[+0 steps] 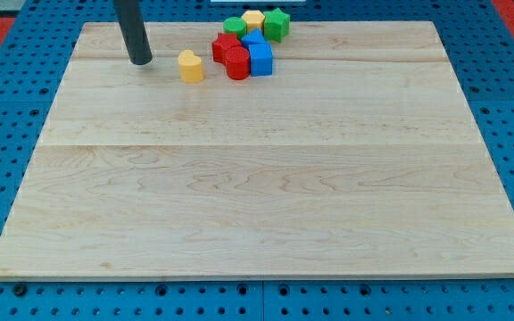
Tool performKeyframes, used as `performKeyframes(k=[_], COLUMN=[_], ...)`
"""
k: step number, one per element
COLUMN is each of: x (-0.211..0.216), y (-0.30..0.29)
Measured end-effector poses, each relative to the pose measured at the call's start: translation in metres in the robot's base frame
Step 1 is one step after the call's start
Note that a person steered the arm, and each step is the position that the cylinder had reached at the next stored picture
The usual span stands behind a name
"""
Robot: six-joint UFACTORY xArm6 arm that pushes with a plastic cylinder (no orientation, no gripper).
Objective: Push the yellow hexagon and green star slightly to the right side of the board
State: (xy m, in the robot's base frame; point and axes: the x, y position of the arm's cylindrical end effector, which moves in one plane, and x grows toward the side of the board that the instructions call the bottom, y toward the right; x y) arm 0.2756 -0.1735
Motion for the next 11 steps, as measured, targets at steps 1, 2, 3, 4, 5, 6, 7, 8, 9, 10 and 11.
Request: performKeyframes(k=[1, 2, 3, 4, 5, 6, 7, 8, 9, 10, 11], x=[-0.029, -0.080, -0.084, -0.084, -0.084, -0.083, -0.083, -0.082, -0.083, -0.082, -0.082], y=[0.012, 0.039, 0.056, 0.065, 0.087, 0.113, 0.135, 0.156, 0.175, 0.195, 0.201])
